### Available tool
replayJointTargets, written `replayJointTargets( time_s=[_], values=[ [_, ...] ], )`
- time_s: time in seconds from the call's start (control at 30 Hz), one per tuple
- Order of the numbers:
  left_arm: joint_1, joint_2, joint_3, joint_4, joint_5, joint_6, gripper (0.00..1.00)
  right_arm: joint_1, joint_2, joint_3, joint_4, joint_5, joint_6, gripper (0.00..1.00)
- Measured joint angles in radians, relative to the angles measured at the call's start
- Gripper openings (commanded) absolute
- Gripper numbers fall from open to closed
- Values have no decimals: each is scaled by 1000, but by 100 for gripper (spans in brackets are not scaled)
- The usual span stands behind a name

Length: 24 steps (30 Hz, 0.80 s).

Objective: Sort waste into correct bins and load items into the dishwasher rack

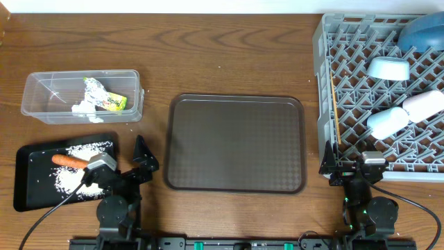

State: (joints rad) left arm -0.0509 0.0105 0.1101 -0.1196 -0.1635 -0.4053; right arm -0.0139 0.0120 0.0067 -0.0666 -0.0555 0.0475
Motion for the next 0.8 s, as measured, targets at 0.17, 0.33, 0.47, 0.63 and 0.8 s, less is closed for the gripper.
replayJointTargets(
  time_s=[0.17,0.33,0.47,0.63,0.8],
  values=[
    [0,2,-83,101,3,14,98,0,0,0,1,0,0,99],
    [0,0,-83,95,3,18,98,0,0,0,0,2,0,99],
    [0,0,-83,95,3,21,98,0,0,0,0,2,0,99],
    [0,0,-83,95,3,21,98,0,0,0,0,2,0,99],
    [0,0,-83,95,3,21,98,0,0,0,0,2,0,99]
  ],
)
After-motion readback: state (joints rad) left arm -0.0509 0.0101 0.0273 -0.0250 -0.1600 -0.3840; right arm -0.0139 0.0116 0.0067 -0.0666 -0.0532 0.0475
